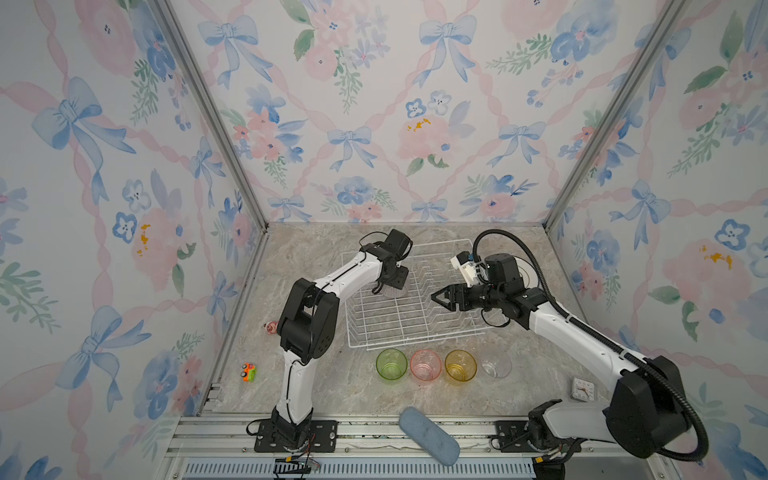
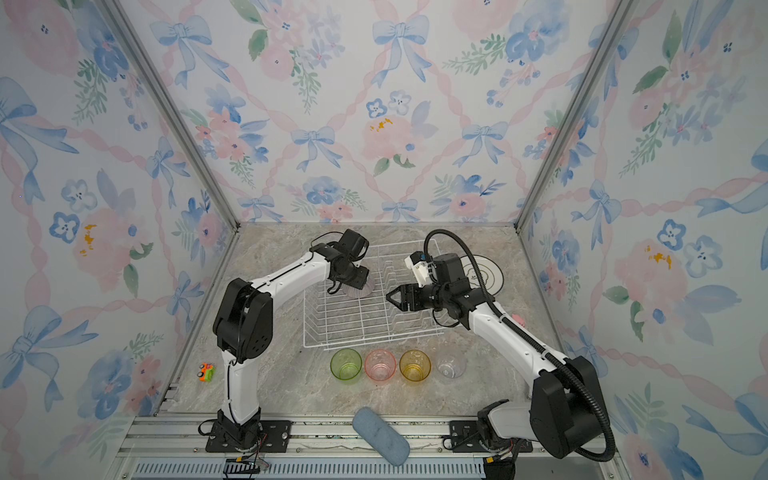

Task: Unload the mixed dishes from the dish rack
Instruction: 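Move the right gripper over the rack toward the bowl held by the left gripper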

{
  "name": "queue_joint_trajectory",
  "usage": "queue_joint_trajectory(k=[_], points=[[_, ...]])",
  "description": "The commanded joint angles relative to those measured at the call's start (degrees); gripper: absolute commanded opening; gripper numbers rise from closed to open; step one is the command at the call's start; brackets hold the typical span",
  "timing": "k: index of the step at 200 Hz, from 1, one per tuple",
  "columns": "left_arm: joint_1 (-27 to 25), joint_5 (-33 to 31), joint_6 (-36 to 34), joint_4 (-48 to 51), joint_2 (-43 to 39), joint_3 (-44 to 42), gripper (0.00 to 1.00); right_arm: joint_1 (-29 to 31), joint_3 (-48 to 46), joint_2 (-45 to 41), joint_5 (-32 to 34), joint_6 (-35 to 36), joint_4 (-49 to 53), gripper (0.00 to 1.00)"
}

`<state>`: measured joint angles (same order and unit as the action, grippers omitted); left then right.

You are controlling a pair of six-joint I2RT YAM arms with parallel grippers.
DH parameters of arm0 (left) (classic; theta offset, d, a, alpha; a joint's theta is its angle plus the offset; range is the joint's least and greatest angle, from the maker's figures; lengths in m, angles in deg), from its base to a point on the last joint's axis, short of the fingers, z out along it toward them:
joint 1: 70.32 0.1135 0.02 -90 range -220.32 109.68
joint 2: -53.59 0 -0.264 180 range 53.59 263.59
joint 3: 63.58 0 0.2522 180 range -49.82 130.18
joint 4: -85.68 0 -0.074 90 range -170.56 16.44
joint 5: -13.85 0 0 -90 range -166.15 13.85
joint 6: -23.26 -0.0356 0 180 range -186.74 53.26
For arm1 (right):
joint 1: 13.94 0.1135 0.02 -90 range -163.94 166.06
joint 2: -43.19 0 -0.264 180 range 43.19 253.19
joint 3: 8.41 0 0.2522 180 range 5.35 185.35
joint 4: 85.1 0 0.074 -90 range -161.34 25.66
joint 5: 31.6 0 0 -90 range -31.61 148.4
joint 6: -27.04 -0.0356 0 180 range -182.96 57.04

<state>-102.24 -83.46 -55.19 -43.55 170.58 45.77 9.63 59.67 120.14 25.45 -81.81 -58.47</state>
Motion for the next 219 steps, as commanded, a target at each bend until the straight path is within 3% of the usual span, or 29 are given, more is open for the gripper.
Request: queue_joint_trajectory(k=[1,219], points=[[-0.38,-1.41,-0.92,0.51,0.83,1.86,0.62,-0.64,0.90,0.75,0.14,0.99,0.71,0.71],[-0.07,-0.69,-1.18,0.49,3.38,3.70,0.48,-1.20,0.84,2.78,-0.08,1.17,0.12,0.72]])
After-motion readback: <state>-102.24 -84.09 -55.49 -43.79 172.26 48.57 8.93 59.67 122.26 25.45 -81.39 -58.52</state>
